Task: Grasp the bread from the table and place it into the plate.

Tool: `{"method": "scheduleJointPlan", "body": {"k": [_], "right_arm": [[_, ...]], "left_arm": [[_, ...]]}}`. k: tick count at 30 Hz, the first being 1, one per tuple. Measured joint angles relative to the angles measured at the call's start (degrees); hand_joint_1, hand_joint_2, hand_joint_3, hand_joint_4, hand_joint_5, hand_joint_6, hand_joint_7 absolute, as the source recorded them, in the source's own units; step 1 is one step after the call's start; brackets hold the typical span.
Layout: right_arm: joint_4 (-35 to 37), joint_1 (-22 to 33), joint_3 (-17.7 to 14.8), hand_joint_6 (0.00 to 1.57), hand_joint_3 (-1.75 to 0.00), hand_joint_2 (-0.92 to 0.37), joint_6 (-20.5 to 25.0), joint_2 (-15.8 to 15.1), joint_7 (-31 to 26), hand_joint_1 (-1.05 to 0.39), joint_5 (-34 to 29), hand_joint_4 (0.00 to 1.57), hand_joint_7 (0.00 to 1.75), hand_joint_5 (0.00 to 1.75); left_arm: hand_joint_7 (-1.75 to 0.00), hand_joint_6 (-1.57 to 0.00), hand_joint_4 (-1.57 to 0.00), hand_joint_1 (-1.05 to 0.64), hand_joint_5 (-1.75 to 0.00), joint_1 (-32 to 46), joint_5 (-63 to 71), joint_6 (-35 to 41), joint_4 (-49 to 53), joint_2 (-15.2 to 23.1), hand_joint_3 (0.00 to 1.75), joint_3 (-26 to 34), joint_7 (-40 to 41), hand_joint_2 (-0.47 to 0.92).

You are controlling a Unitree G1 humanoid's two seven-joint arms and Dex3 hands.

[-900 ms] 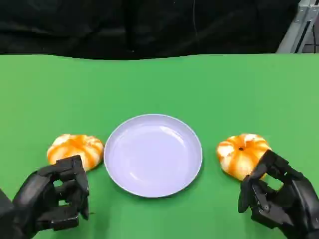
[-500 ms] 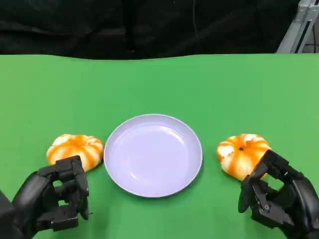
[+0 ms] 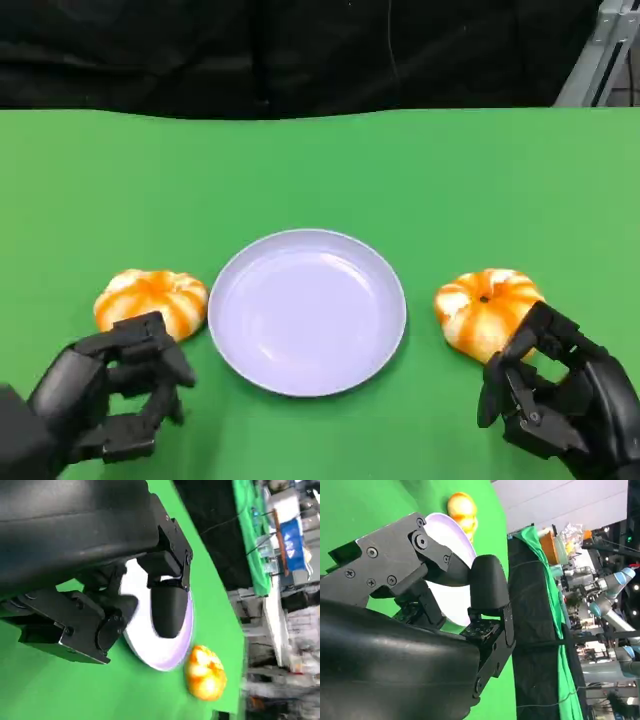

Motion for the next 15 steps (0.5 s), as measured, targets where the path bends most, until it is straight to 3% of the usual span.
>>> {"method": "scheduleJointPlan", "body": {"k": [3,8,15], "right_arm": [[0.0,0.0,0.1,0.61,-1.09,-0.58,0.0,0.0,0.0,-0.16,-0.1,0.85,1.74,1.75],[0.0,0.0,0.0,0.61,-1.07,-0.59,-0.1,0.0,0.0,-0.16,-0.1,0.85,1.74,1.75],[0.0,0.0,-0.1,0.61,-1.07,-0.59,-0.3,0.0,0.0,-0.16,-0.1,0.85,1.74,1.75]], "left_arm": [[-0.02,-0.28,-0.01,-0.76,-0.07,0.2,15.1,-2.1,-0.2,2.5,0.03,-1.0,9.7,0.9],[-0.01,-0.29,-0.05,-0.82,-0.07,0.0,38.8,-2.4,-1.4,7.7,0.0,-4.3,28.5,0.87],[0.0,-0.3,-0.13,-0.89,-0.06,-4.4,48.1,7.3,-3.8,10.8,0.02,-8.8,31.5,0.9]]}}
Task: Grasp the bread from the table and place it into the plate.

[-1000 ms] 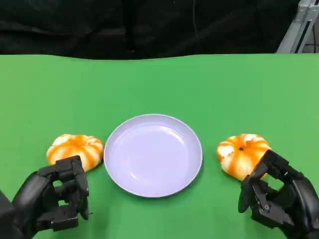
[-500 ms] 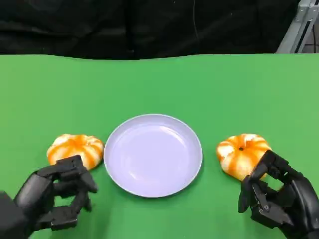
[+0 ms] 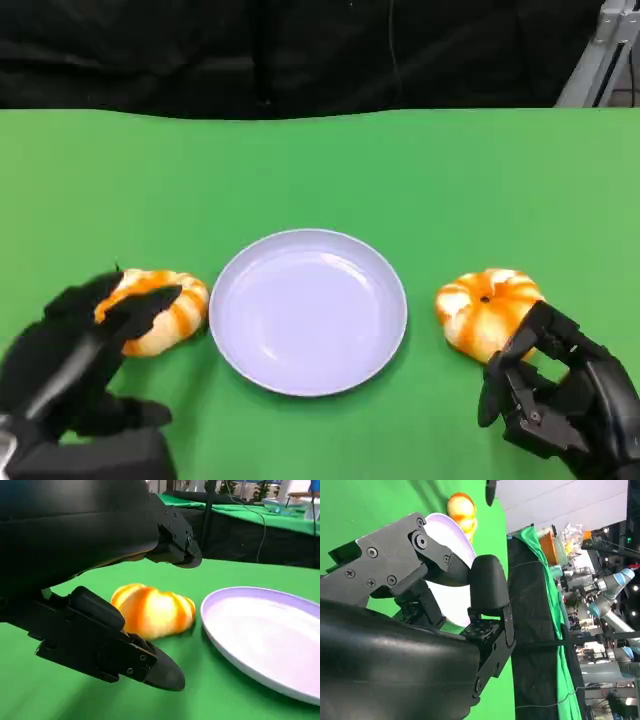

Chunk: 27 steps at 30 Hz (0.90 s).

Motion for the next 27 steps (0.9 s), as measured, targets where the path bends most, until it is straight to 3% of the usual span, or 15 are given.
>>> {"method": "scheduleJointPlan", "body": {"k": [4,9,17,27], "right_arm": [[0.0,0.0,0.0,0.61,-1.07,-0.59,-0.2,0.0,0.0,-0.17,0.0,0.85,1.74,1.75],[0.0,0.0,0.2,0.62,-1.08,-0.59,-0.3,0.0,-0.6,-0.17,-0.4,0.84,1.74,1.75],[0.0,0.0,0.5,0.61,-1.08,-0.59,-0.9,0.1,-1.0,-0.17,-0.9,0.84,1.74,1.75],[-0.7,0.2,0.8,0.61,-1.08,-0.6,-0.9,0.2,-1.4,-0.15,-1.1,0.85,1.75,1.75]], "left_arm": [[0.0,-0.29,-0.17,-0.86,-0.05,-3.2,3.1,7.6,-0.5,1.7,0.01,-2.6,-3.1,0.9],[-0.02,-0.33,-0.26,-0.85,-0.07,-8.7,2.9,10.9,4.0,2.8,0.04,-5.7,-4.9,0.92],[-0.02,-0.39,-0.37,-0.85,-0.06,-15.4,1.9,11.1,13.5,3.7,0.08,-10.1,-4.9,0.92],[-0.01,-0.38,-0.34,-0.83,-0.02,-24.5,0.3,9.2,30.2,2.9,0.11,-16.1,-3.5,0.92]]}}
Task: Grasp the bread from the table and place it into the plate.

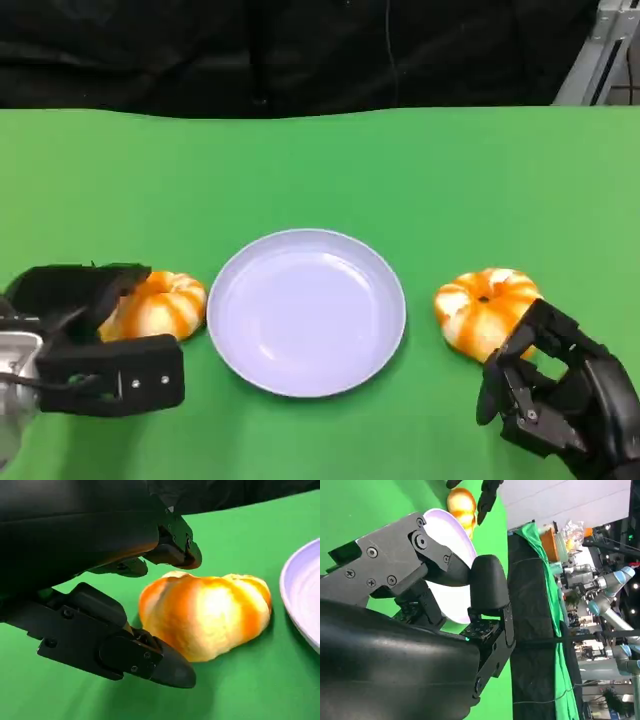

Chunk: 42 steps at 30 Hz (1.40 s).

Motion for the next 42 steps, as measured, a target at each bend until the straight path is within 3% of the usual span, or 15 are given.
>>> {"method": "scheduleJointPlan", "body": {"k": [13,23,26,28,29,31,32,33,34,35,36,37,42], "right_arm": [[-0.7,0.2,0.6,0.61,-1.05,-0.6,-0.1,0.1,-1.2,-0.16,-0.3,0.85,1.75,1.75],[-0.9,0.3,1.1,0.6,-1.04,-0.61,0.0,0.1,-1.6,-0.15,-0.3,0.84,1.75,1.75],[-0.9,0.3,1.1,0.6,-1.04,-0.61,0.0,0.0,-1.7,-0.15,-0.3,0.84,1.75,1.75],[-0.9,0.3,1.2,0.6,-1.04,-0.62,0.0,0.1,-1.7,-0.15,-0.3,0.84,1.75,1.75],[-0.9,0.3,1.2,0.6,-1.04,-0.62,0.0,0.0,-1.7,-0.15,-0.3,0.84,1.75,1.75],[-0.9,0.3,1.2,0.6,-1.04,-0.62,0.0,0.0,-1.6,-0.15,-0.3,0.85,1.75,1.75],[-0.9,0.3,1.2,0.6,-1.04,-0.61,0.0,0.0,-1.6,-0.15,-0.2,0.85,1.75,1.75],[-0.9,0.3,1.2,0.6,-1.04,-0.61,0.0,0.0,-1.6,-0.15,-0.2,0.85,1.75,1.75],[-0.9,0.3,1.2,0.6,-1.04,-0.61,0.0,0.0,-1.6,-0.15,-0.2,0.85,1.75,1.75],[-0.9,0.3,1.2,0.6,-1.04,-0.61,0.0,0.0,-1.6,-0.15,-0.2,0.85,1.75,1.75],[-0.9,0.3,1.2,0.61,-1.04,-0.61,-0.1,0.0,-1.6,-0.15,-0.3,0.85,1.75,1.75],[-0.9,0.3,1.2,0.61,-1.04,-0.61,-0.1,0.0,-1.6,-0.15,-0.2,0.85,1.75,1.75],[-0.9,0.3,1.1,0.61,-1.04,-0.61,0.0,0.0,-1.5,-0.15,0.1,0.86,1.75,1.75]], "left_arm": [[-0.01,-0.4,-0.33,-0.83,0.0,-8.5,-0.6,-1.1,15.3,-4.3,0.15,-5.6,5.5,0.92],[-0.01,-0.43,-0.4,-0.67,-0.02,-9.8,-1.9,-2.5,18.3,-4.9,0.16,-8.2,7.4,0.92],[-0.03,-0.51,-0.47,-0.43,-0.04,-10.1,-2.0,-2.6,18.8,-5.0,0.2,-9.1,7.5,0.92],[-0.06,-0.68,-0.64,-0.25,-0.06,-10.3,-2.0,-2.6,18.9,-5.0,0.29,-9.7,7.6,0.92],[-0.08,-0.81,-0.8,-0.2,-0.09,-10.4,-2.0,-2.6,19.2,-5.1,0.29,-9.8,7.8,0.92],[-0.09,-0.98,-1.04,-0.15,-0.17,-10.5,-3.2,-3.0,20.2,-5.6,0.24,-9.3,9.0,0.92],[-0.1,-1.01,-1.08,-0.14,-0.19,-10.5,-4.3,-3.3,20.7,-5.9,0.23,-8.8,9.8,0.92],[-0.49,-0.94,-0.92,-0.1,-0.86,-10.5,-4.9,-3.7,21.0,-6.0,0.23,-8.5,10.4,0.92],[-1.07,-0.69,-0.7,-0.09,-1.38,-10.5,-5.5,-4.2,21.3,-6.0,0.23,-8.1,10.9,0.92],[-1.28,-0.6,-0.63,-0.08,-1.56,-10.5,-6.1,-4.6,21.4,-6.0,0.23,-7.7,11.6,0.92],[-1.48,-0.51,-0.6,-0.07,-1.67,-10.5,-6.7,-5.0,21.5,-6.0,0.3,-7.5,12.0,0.92],[-1.55,-0.48,-0.59,-0.07,-1.71,-10.4,-6.9,-5.3,21.4,-6.0,0.33,-7.3,12.3,0.92],[-1.63,-0.44,-0.58,-0.07,-1.75,-9.5,-8.0,-5.8,21.1,-5.9,0.35,-7.2,12.5,0.92]]}}
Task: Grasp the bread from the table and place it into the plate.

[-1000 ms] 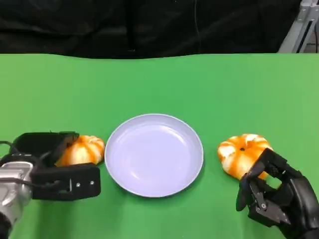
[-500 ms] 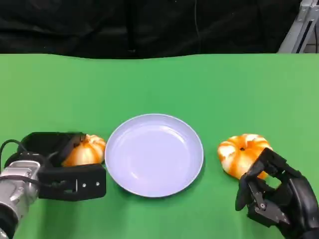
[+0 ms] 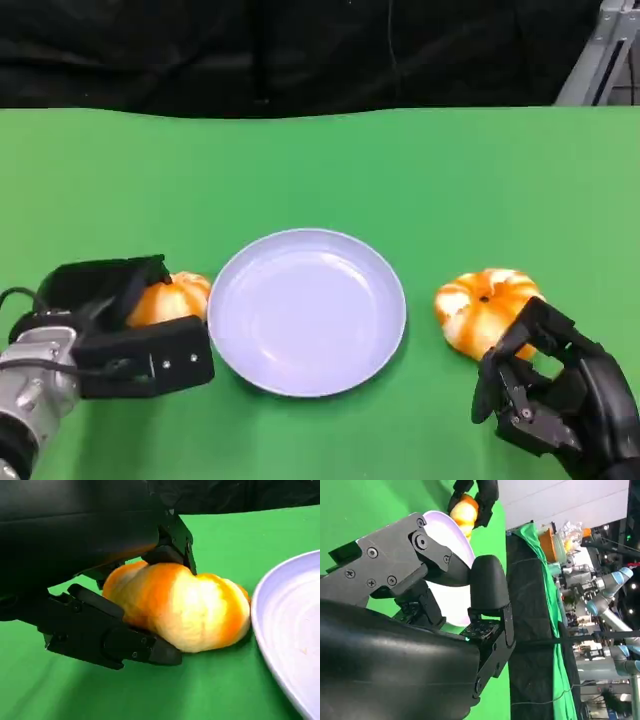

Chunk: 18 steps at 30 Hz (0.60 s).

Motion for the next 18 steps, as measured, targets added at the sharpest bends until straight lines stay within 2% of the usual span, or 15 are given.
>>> {"method": "scheduleJointPlan", "body": {"k": [1,2,3,5,6,7,8,9,12,14,18], "right_arm": [[0.0,0.0,0.0,0.61,-1.04,-0.62,0.0,0.0,0.0,-0.15,0.0,0.85,1.75,1.75],[0.0,0.0,0.0,0.61,-1.04,-0.62,0.0,0.0,0.1,-0.14,0.0,0.85,1.75,1.75],[0.0,0.0,0.0,0.6,-1.04,-0.61,0.0,0.0,0.2,-0.15,0.1,0.85,1.75,1.75],[0.1,0.0,-0.2,0.6,-1.04,-0.61,-0.1,-0.1,0.7,-0.15,0.2,0.85,1.75,1.75],[0.2,0.0,-0.2,0.6,-1.04,-0.61,-0.1,-0.1,0.9,-0.15,0.3,0.85,1.75,1.75],[0.3,0.0,-0.3,0.6,-1.04,-0.61,-0.1,-0.1,0.9,-0.15,0.3,0.84,1.75,1.75],[0.3,0.0,-0.4,0.6,-1.05,-0.61,-0.1,-0.1,0.9,-0.16,0.3,0.85,1.75,1.75],[0.3,0.0,-0.5,0.61,-1.05,-0.61,-0.1,-0.1,0.9,-0.16,0.3,0.85,1.75,1.75],[0.3,0.0,-0.6,0.61,-1.05,-0.6,-0.1,-0.1,0.9,-0.16,0.3,0.85,1.75,1.75],[0.3,0.0,-0.6,0.62,-1.05,-0.59,-0.1,-0.1,0.9,-0.16,0.3,0.85,1.75,1.75],[0.3,0.0,-0.8,0.61,-1.07,-0.59,-0.2,-0.1,1.7,-0.15,1.1,0.85,1.74,1.75]], "left_arm": [[-1.25,-0.6,-0.57,-0.09,-1.75,0.1,-0.1,0.0,0.0,0.0,0.23,0.0,0.0,0.92],[-1.03,-0.7,-0.57,-0.09,-1.75,0.3,-0.1,0.0,-0.4,0.1,0.18,0.0,0.0,0.92],[-0.94,-0.75,-0.58,-0.07,-1.74,0.4,-0.2,0.1,-1.0,0.3,0.17,0.1,0.0,0.92],[-0.9,-0.77,-0.58,-0.05,-1.73,0.5,-0.5,0.2,-2.0,0.7,0.17,0.4,0.0,0.92],[-0.92,-0.77,-0.58,-0.04,-1.73,0.5,-0.7,0.3,-2.5,1.1,0.18,0.6,0.0,0.92],[-1.33,-0.57,-0.57,-0.04,-1.74,0.5,-0.8,0.4,-2.9,1.4,0.18,0.7,0.0,0.92],[-1.51,-0.49,-0.58,-0.04,-1.74,0.5,-0.9,0.5,-3.3,1.7,0.19,0.9,0.0,0.92],[-1.6,-0.44,-0.58,-0.04,-1.74,0.5,-0.9,0.6,-3.7,1.8,0.2,1.0,0.0,0.92],[-1.69,-0.4,-0.58,-0.03,-1.75,0.6,-0.9,0.6,-4.4,2.0,0.2,1.2,0.0,0.92],[-1.59,-0.45,-0.57,-0.05,-1.75,0.8,-0.9,0.7,-5.3,2.2,0.24,1.4,-0.2,0.92],[-1.64,-0.42,-0.56,-0.04,-1.75,0.9,-1.3,2.1,-10.8,4.4,0.21,3.0,-1.8,0.92]]}}
